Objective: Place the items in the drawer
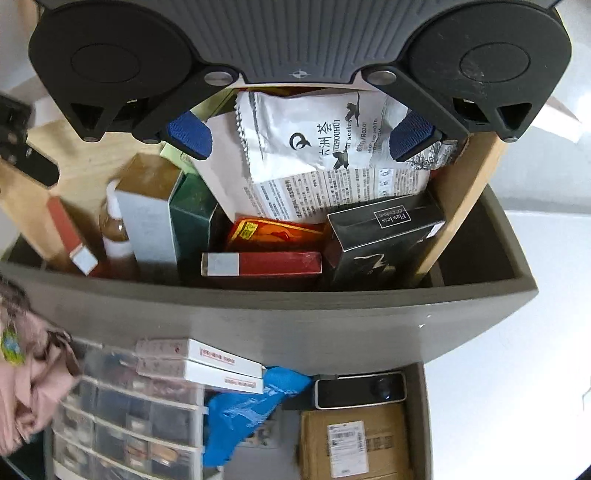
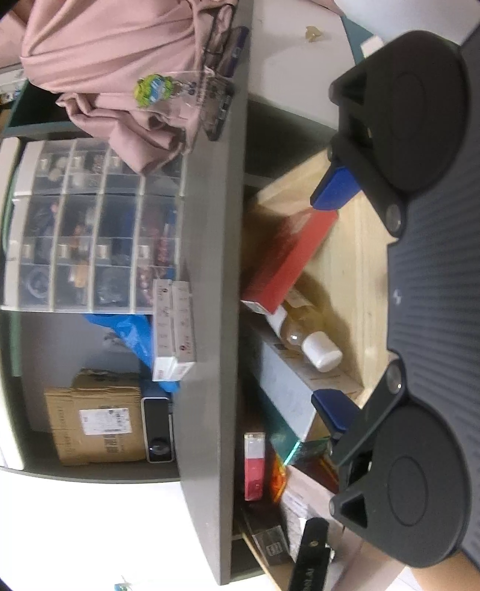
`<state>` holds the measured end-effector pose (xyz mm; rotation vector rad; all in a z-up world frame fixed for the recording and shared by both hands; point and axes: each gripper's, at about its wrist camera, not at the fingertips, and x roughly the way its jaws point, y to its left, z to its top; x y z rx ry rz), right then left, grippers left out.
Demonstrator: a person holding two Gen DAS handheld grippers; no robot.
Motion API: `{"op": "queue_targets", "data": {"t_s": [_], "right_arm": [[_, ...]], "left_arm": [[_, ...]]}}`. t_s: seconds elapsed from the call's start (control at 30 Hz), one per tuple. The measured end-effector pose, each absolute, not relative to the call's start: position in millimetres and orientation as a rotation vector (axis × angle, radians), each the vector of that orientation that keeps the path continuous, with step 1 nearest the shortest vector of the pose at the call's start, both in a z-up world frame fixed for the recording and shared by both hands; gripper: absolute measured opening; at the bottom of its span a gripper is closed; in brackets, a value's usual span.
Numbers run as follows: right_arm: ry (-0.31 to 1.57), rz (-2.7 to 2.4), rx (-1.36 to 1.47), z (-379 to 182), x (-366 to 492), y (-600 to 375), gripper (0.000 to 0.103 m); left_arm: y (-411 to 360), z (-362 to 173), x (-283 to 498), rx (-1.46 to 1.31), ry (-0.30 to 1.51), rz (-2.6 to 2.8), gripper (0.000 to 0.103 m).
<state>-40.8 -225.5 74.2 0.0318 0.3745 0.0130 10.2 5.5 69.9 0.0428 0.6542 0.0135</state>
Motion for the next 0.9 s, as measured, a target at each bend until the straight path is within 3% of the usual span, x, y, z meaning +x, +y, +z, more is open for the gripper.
{"op": "queue_targets", "data": {"t_s": [0.9], "right_arm": [[0.46,0.031,0.05,67.0,-37.0,-226.4,0.103]], "left_arm": [[9.4,69.8,3.7,0.037,0.662,-0.001,0.103]]}}
